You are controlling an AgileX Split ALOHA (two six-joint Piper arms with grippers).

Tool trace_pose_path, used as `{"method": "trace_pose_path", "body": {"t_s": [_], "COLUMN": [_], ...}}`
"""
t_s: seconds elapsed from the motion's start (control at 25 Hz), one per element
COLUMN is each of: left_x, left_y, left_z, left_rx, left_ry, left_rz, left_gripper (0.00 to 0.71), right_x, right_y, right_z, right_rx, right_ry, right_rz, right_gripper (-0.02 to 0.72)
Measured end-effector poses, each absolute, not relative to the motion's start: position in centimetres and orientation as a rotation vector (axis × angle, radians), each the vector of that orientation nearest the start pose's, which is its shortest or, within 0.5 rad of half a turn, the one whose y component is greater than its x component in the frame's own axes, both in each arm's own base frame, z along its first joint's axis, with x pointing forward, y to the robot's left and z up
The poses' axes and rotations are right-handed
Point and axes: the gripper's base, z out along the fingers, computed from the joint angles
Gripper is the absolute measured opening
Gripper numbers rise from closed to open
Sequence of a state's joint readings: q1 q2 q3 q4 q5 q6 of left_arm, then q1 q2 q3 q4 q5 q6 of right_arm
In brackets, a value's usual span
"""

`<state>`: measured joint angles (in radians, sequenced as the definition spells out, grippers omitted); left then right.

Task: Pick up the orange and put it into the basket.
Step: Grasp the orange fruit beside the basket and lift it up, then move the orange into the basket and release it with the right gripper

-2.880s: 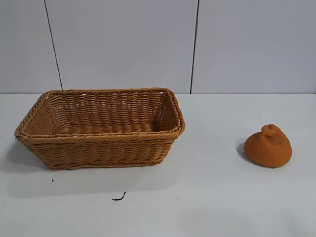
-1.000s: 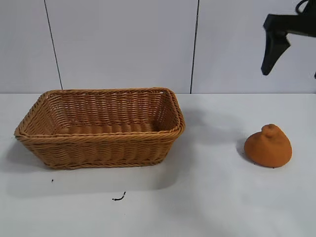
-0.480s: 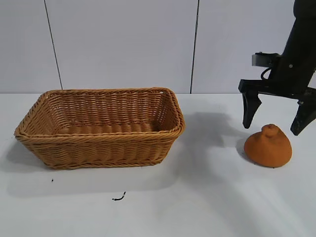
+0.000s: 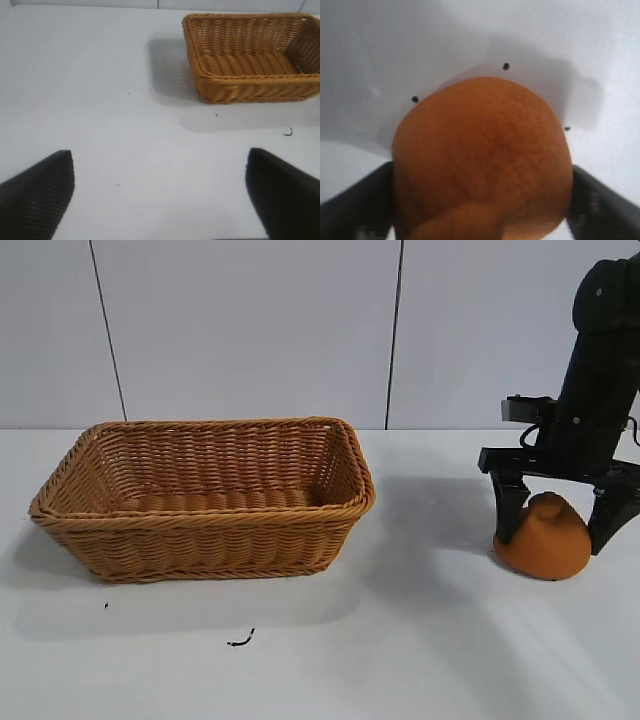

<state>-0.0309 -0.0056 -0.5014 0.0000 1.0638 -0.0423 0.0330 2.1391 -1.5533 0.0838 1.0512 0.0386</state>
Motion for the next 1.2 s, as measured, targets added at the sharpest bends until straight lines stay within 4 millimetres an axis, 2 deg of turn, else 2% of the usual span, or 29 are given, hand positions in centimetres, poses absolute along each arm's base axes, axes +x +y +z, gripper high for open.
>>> {"method": "trace_pose_path", "body": {"t_s": [0.2,0.36,0.52,0.6,0.76,0.84,0.88,0.92,1.0,1.08,1.2], "left_x": [-0.6,-0.6,-0.6,-0.6,-0.6,-0.6,-0.6,-0.6,-0.6,-0.6,-0.6], "left_y": [0.0,0.0,0.0,0.0,0.0,0.0,0.0,0.0,0.0,0.0,0.0], "left_z": [27.7,27.7,27.7,27.7,27.7,27.7,27.7,27.7,27.7,27.7,27.7], "left_rx": [-0.012,-0.012,-0.012,-0.012,-0.012,-0.012,-0.012,-0.012,-0.012,-0.012,-0.012], "left_ry": [2.041,2.041,2.041,2.041,2.041,2.041,2.041,2.041,2.04,2.04,2.04], "left_rz": [-0.046,-0.046,-0.046,-0.046,-0.046,-0.046,-0.046,-0.046,-0.046,-0.046,-0.046], "left_gripper": [0.666,0.666,0.666,0.666,0.666,0.666,0.666,0.666,0.666,0.666,0.666], "right_x": [43.1,44.0,44.5,44.4,43.9,43.4,43.4,43.1,42.4,41.8,41.3], "right_y": [2.1,2.1,2.9,4.1,8.2,11.1,11.1,13.5,16.8,19.5,23.1], "right_z": [21.6,26.0,27.8,28.1,28.1,28.1,28.1,28.2,28.3,28.4,27.4], "right_rx": [0.05,0.036,0.008,-0.03,-0.16,-0.244,-0.244,-0.311,-0.398,-0.458,-0.518], "right_ry": [2.979,2.887,2.832,2.827,2.824,2.802,2.802,2.761,2.701,2.64,2.576], "right_rz": [0.121,0.126,0.136,0.146,0.17,0.191,0.191,0.215,0.248,0.281,0.328], "right_gripper": [0.053,0.053,0.053,0.053,0.053,0.053,0.053,0.053,0.053,0.053,0.053]}}
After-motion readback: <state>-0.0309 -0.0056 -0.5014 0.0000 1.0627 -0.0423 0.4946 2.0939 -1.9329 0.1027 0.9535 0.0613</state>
